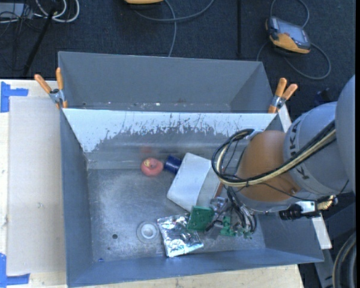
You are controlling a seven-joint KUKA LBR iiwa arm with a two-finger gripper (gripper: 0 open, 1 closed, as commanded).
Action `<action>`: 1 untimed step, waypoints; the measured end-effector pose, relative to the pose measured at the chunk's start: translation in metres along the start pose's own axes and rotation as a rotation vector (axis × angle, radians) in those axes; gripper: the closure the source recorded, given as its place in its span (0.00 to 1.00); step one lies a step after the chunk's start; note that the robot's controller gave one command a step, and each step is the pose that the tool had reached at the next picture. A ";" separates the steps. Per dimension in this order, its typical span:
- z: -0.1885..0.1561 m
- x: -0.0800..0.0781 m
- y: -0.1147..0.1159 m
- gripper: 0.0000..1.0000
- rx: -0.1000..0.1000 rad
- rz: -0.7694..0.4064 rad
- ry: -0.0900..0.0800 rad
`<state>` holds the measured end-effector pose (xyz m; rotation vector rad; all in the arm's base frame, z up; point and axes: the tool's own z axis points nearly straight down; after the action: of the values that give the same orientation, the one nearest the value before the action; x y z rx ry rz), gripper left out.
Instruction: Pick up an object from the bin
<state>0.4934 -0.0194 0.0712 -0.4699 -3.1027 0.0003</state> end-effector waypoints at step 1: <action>-0.120 0.001 -0.031 1.00 -0.001 -0.016 -0.010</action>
Offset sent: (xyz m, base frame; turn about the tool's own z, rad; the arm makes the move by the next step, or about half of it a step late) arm -0.0110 -0.0286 0.1168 -0.0175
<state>0.4839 -0.0486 0.1915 -0.4457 -3.1164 0.0003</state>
